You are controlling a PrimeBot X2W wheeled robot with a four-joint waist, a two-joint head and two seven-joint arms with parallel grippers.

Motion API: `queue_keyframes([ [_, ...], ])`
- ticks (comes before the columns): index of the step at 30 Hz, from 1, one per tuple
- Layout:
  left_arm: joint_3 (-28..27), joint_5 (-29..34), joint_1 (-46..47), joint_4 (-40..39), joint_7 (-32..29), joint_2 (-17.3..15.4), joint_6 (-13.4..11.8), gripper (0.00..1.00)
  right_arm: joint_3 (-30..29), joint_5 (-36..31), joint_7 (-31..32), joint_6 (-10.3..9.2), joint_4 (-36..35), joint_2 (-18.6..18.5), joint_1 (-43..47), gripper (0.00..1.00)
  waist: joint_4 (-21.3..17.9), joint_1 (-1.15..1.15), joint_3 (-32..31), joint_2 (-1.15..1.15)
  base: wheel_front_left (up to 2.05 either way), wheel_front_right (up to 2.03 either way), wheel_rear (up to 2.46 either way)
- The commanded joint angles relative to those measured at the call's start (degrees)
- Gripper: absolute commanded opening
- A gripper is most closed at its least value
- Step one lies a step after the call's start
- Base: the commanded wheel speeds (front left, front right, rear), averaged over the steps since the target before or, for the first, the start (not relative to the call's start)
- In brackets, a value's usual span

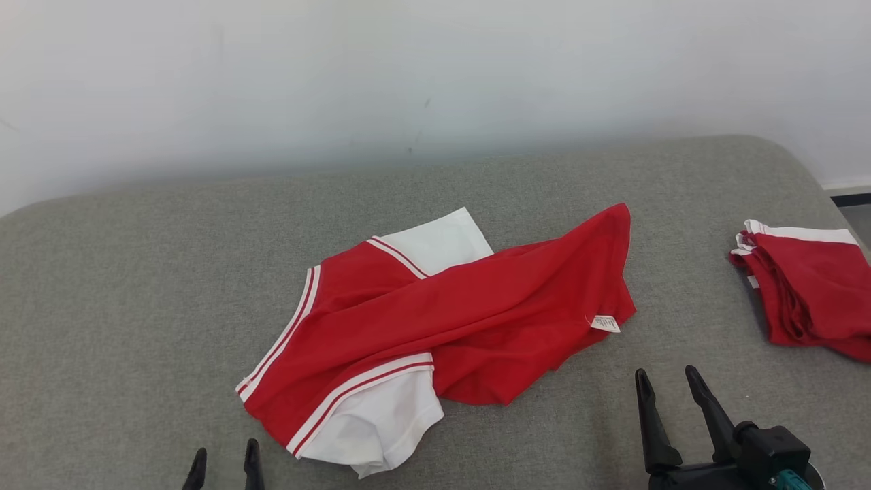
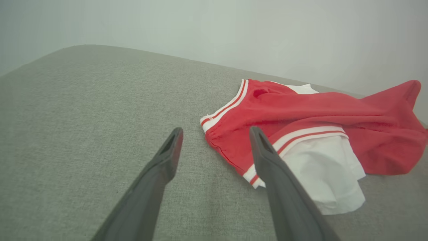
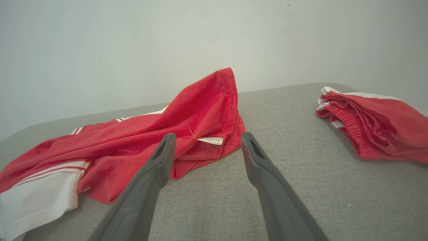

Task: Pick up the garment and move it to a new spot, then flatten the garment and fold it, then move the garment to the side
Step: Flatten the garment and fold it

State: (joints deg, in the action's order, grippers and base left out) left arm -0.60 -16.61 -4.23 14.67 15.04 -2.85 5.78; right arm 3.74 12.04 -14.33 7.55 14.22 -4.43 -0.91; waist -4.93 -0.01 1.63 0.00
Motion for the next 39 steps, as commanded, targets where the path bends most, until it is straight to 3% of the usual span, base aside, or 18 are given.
queue_keyframes([
  [1, 0.17, -0.35, 0.88, 1.13, 0.17, -0.07, 0.06, 1.0, -0.03, 0.3, -0.26, -0.14, 0.02, -0.1, -0.25, 1.0, -0.23, 0.01, 0.05, 0.0, 0.0, 0.0, 0.0],
  [8, 2.17, -1.36, 7.56, 10.25, -3.72, -0.82, 0.65, 1.0, 0.9, 0.44, -0.38, -0.14, 0.22, -0.14, -0.97, 1.0, -1.61, 0.01, 1.07, 0.0, 0.0, 0.0, 0.0],
  [15, 1.75, -3.02, 14.28, 18.52, -12.14, -1.08, -1.77, 1.0, 1.67, 0.64, -0.59, -0.14, 0.55, 0.18, -1.57, 1.0, -3.77, 0.01, 2.54, 0.0, 0.0, 0.0, 0.0],
  [22, 1.2, -4.33, 17.99, 21.56, -15.39, -1.31, -3.29, 1.0, 1.94, 0.64, -0.77, -0.14, 0.43, 0.4, -1.91, 1.0, -5.11, 0.01, 3.24, 0.0, 0.0, 0.0, 0.0],
  [23, 1.26, -4.14, 18.47, 21.8, -15.44, -1.42, -3.65, 0.8, 2.09, 0.63, -0.8, -0.14, 0.41, 0.39, -1.99, 1.0, -5.32, 0.01, 3.33, 0.0, 0.0, 0.0, 0.0],
  [24, 1.41, -3.9, 18.94, 22.05, -15.49, -1.56, -3.75, 0.24, 2.15, 0.67, -0.82, -0.14, 0.37, 0.38, -2.04, 1.0, -5.47, 0.01, 3.41, 0.0, 0.0, 0.0, 0.0],
  [25, 1.55, -3.82, 19.47, 22.39, -15.75, -1.75, -3.71, 0.0, 2.22, 0.72, -0.84, -0.14, 0.33, 0.33, -2.11, 1.0, -5.64, 0.01, 3.5, 0.0, 0.0, 0.0, 0.0],
  [33, 0.68, -1.64, 24.73, 22.31, -10.23, -4.7, -6.66, 0.0, 2.58, 0.9, -0.83, -0.14, -0.26, -0.23, -2.67, 1.0, -6.24, 0.01, 5.15, 0.0, 0.0, 0.0, 0.0],
  [39, 0.68, -0.47, 29.33, 24.03, -6.86, -7.24, -7.28, 0.0, 3.29, 0.96, -0.85, -0.14, -0.62, -0.55, -3.26, 1.0, -6.88, 0.01, 7.09, 0.0, 0.0, 0.0, 0.0],
])
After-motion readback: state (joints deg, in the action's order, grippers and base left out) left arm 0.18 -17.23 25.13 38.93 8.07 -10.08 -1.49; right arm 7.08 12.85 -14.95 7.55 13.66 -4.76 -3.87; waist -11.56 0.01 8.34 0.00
